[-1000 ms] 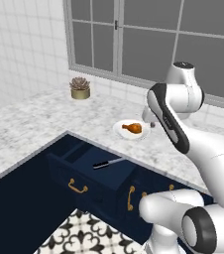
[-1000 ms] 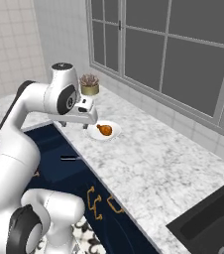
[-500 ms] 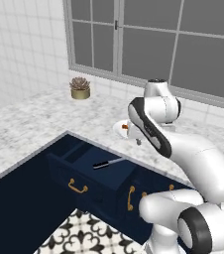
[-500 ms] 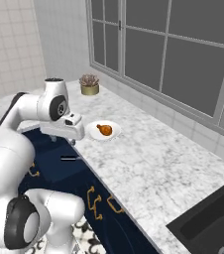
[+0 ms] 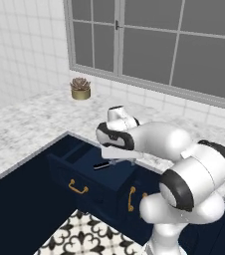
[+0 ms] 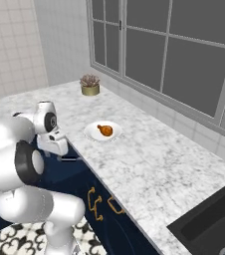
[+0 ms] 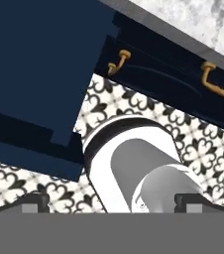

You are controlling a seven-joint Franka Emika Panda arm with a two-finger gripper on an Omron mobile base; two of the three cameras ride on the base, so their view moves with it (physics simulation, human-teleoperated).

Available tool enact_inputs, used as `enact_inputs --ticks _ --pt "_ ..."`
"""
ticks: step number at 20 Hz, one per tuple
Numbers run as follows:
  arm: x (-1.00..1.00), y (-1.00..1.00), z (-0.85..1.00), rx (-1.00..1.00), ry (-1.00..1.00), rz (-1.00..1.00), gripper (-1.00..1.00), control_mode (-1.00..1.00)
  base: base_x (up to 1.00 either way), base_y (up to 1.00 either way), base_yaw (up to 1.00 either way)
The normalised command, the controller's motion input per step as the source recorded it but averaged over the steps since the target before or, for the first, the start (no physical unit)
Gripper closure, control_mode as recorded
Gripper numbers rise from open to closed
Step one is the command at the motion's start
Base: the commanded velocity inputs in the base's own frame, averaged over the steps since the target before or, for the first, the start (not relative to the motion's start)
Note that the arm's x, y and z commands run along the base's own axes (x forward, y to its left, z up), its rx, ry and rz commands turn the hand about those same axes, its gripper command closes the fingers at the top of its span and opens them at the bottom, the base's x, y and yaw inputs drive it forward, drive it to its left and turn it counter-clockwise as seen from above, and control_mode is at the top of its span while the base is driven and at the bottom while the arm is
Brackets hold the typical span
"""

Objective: Pick up the knife from the drawer and place it on the cutting board. Then place the meat from the plate to the cutting board.

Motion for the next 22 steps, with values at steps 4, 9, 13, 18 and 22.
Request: enact_inputs --ticks 4,9,13,18,22 --pt "0.66 0.02 -0.79 -0.03 0.02 -0.18 -1.00 -1.00 0.00 0.00 0.00" --pt "0.32 0.08 -0.85 -0.01 0.00 -0.17 -1.00 -1.00 0.00 0.00 0.00" --pt "0.21 0.13 -0.64 0.00 0.00 -0.10 -1.00 -1.00 0.00 0.00 0.00" --pt "0.00 0.03 -0.49 0.00 -0.10 -0.05 -1.00 -1.00 0.00 0.00 0.00" --pt "-0.19 0.11 -0.40 0.00 -0.10 -0.03 -1.00 -1.00 0.00 0.00 0.00"
